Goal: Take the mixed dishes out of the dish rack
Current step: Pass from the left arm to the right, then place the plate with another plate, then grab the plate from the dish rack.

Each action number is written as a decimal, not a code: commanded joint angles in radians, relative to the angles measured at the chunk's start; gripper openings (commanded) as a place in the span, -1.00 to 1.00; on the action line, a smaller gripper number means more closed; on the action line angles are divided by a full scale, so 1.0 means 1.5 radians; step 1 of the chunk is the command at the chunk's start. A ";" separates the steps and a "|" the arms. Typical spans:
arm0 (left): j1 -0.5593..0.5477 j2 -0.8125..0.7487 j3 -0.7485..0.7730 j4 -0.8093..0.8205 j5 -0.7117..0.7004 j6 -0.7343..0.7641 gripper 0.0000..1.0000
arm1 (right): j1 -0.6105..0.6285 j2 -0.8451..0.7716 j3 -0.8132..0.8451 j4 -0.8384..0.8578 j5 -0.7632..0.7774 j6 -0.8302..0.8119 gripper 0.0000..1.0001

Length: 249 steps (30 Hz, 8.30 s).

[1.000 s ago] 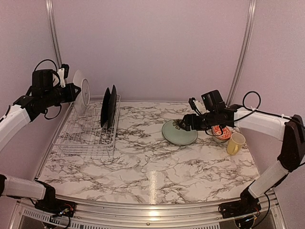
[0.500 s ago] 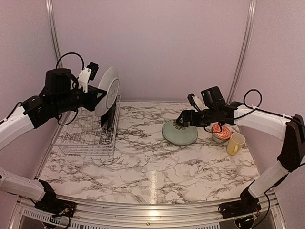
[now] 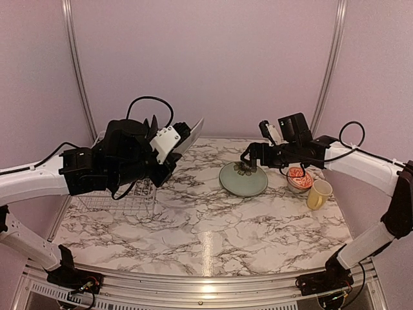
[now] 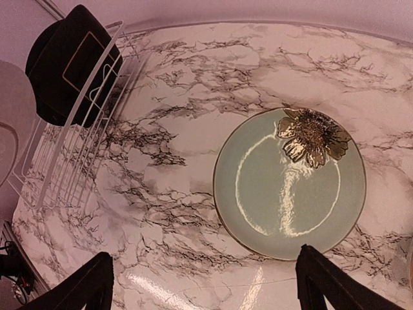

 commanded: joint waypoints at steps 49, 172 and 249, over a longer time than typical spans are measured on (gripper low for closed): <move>-0.171 0.248 -0.094 0.291 -0.378 0.317 -1.00 | 0.089 0.226 0.021 0.243 -0.272 0.301 -0.25; 0.102 -0.152 -0.160 0.287 -0.221 0.033 0.98 | -0.109 0.216 0.145 -0.037 0.103 -0.100 0.97; 0.461 0.302 0.201 -0.080 0.208 -0.369 -0.55 | -0.088 -0.157 -0.133 0.134 -0.102 -0.021 0.97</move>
